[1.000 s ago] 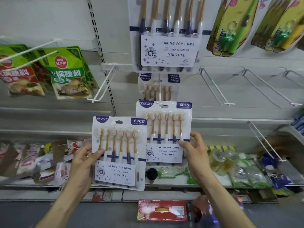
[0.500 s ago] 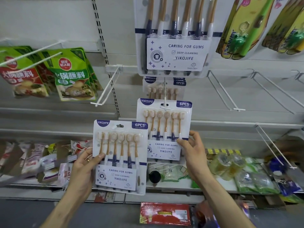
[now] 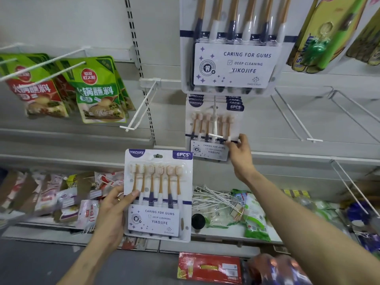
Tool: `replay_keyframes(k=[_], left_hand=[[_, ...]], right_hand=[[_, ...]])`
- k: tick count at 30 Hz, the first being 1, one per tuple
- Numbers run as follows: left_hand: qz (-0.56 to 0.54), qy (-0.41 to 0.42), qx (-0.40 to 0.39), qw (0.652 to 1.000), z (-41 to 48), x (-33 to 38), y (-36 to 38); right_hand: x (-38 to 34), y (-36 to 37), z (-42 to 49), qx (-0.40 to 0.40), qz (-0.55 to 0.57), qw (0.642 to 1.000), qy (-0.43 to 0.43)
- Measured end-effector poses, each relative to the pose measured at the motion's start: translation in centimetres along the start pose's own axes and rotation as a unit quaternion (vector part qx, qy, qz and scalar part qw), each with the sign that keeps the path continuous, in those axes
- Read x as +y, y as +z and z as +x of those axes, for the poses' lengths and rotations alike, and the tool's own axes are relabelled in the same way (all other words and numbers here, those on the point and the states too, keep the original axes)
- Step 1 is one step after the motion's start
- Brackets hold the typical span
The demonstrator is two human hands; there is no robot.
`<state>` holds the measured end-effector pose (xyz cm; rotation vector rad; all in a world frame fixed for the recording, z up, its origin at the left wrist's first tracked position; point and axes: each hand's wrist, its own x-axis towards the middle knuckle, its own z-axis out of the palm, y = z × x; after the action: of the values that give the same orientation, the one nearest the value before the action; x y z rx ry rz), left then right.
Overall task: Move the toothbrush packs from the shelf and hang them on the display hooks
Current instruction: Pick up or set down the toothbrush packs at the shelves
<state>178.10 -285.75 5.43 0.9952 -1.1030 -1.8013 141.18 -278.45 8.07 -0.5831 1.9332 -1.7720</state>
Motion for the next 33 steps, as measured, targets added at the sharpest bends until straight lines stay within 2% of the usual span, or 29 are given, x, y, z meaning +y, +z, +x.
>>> replay_keyframes(k=[10,16,18,20,23,26,33], left_hand=[[-0.003,-0.010,0.011,1.000,-0.8,-0.2,-0.3],[0.001,-0.016,-0.004,1.000,-0.9,-0.3,0.7],[0.004,-0.012,-0.011,1.000,-1.0,-0.2,2.1],[0.006,-0.008,-0.023,1.000,-1.0,-0.2,3.6],[-0.002,-0.012,-0.037,0.999,-0.9,-0.3,5.8],[0.008,-0.008,-0.062,0.998,-0.9,-0.3,7.9],[0.046,0.007,-0.088,0.995,-1.1,0.4,10.9]], right_hand=[[1.2,0.2,2.2,-0.007,-0.019,1.000,0.024],[3.5,-1.7,-4.1,0.115,-0.068,0.990,0.033],[3.4,-1.8,-7.7,0.062,-0.006,0.997,0.048],[2.5,-1.8,-11.8,-0.034,0.058,0.996,0.063],[0.6,-2.4,-16.1,-0.118,0.071,0.990,0.041],[-0.6,-3.3,-17.2,-0.116,0.023,0.993,-0.003],[-1.2,-5.4,-16.2,-0.058,0.050,0.997,-0.020]])
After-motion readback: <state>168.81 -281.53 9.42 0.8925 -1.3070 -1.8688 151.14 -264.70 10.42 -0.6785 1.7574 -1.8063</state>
